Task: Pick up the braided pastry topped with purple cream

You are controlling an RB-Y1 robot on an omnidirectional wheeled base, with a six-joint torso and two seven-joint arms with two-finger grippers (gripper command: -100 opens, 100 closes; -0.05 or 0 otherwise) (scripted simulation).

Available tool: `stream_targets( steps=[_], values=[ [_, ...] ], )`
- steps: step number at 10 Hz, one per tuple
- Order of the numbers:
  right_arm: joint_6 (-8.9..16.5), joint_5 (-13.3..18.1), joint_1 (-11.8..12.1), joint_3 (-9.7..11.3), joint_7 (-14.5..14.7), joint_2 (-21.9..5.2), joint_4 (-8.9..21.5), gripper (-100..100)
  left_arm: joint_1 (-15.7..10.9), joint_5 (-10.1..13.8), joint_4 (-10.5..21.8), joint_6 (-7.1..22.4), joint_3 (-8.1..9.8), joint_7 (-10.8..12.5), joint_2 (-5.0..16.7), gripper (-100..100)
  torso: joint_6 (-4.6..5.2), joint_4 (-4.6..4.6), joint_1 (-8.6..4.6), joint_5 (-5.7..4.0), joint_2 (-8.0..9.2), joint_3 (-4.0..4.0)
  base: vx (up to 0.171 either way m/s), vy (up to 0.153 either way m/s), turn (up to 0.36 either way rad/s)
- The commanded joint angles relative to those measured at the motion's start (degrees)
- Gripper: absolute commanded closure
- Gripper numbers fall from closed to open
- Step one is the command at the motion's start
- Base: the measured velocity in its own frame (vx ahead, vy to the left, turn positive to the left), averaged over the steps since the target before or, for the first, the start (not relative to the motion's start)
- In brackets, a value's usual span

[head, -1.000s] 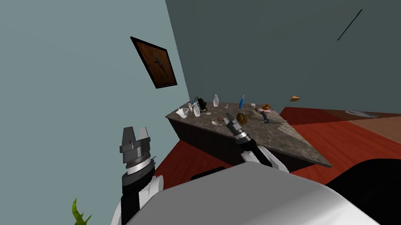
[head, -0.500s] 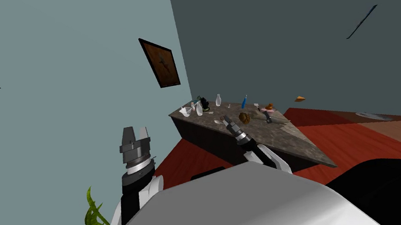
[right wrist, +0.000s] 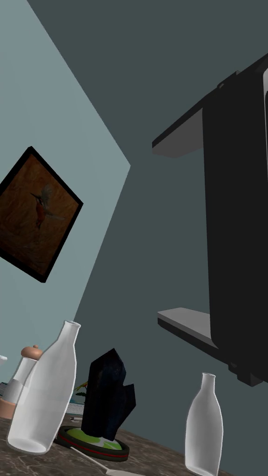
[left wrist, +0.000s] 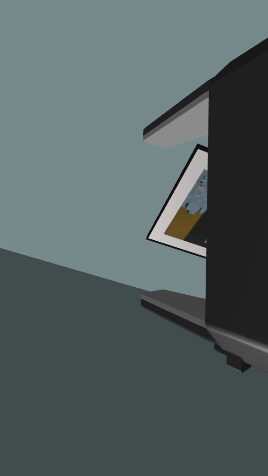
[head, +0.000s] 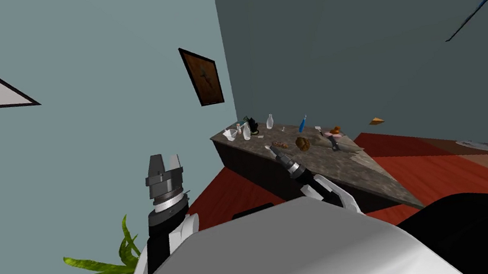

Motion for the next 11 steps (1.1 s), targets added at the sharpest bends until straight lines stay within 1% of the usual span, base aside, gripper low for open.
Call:
stream_targets(
  steps=[1,2,3,4,5,6,7,8,9,10,11],
  values=[
    [-0.34,0.12,0.2,0.33,0.1,-2.76,0.57,-100,0.0,0.0,0.0,0.0,0.0,0.0,0.0,0,0.0,0.0,0.0,0.0,0.0,0.0,-0.013,0.037,0.065],
    [-1.0,0.42,-0.04,1.17,0.26,-4.51,2.52,-100,0.0,0.0,0.0,0.0,0.0,0.0,0.0,0,0.02,0.0,-0.04,0.0,-0.01,0.0,-0.007,0.038,0.139],
    [-1.0,0.42,-0.04,1.17,0.26,-6.3,2.52,-100,0.0,0.0,0.0,0.0,0.0,0.0,0.0,0,0.0,-0.01,-0.04,-0.01,-0.03,-0.02,-0.003,0.032,0.066],
    [-1.69,0.74,-0.24,2.03,0.41,-7.93,4.56,-100,0.01,0.0,0.0,0.0,0.0,0.0,0.0,0,0.03,-0.01,-0.07,-0.01,-0.05,-0.03,-0.007,0.041,0.136],
    [-1.69,0.74,-0.24,2.03,0.41,-9.7,4.56,-100,0.0,0.0,0.0,0.0,0.0,0.0,0.0,0,0.0,-0.01,-0.04,-0.01,-0.05,-0.03,-0.003,0.032,0.06],
    [-2.42,1.09,-0.4,2.92,0.54,-11.47,6.67,-100,0.01,0.0,0.0,0.0,0.01,0.0,0.0,0,0.03,-0.01,-0.07,-0.01,-0.05,-0.03,0.006,0.036,0.134],
    [-2.42,1.09,-0.4,2.92,0.54,-13.3,6.67,-100,0.0,0.0,0.0,0.0,0.0,0.0,0.0,0,0.0,-0.01,-0.06,-0.01,-0.08,-0.04,0.011,0.029,0.077],
    [-3.18,1.45,-0.54,3.82,0.65,-15.14,8.62,-100,0.01,0.0,0.0,0.0,0.01,0.0,0.0,0,0.03,-0.02,-0.08,-0.01,-0.1,-0.05,0.009,0.037,0.165],
    [-3.18,1.45,-0.54,3.82,0.65,-17.18,8.84,-100,0.0,0.0,0.0,0.0,0.0,0.0,0.0,0,0.0,-0.02,-0.06,-0.01,-0.11,-0.06,0.009,0.028,0.075],
    [-3.97,1.83,-0.64,4.75,0.74,-19.08,11.05,-100,0.01,0.0,0.0,0.0,0.01,0.0,0.0,0,0.03,-0.02,-0.09,-0.01,-0.1,-0.06,0.015,0.031,0.152],
    [-3.97,1.83,-0.64,4.75,0.74,-20.31,11.05,-100,0.0,0.0,0.0,0.0,0.0,0.0,0.0,0,0.0,-0.02,-0.07,-0.02,-0.12,-0.07,0.016,0.021,0.077]
  ],
)
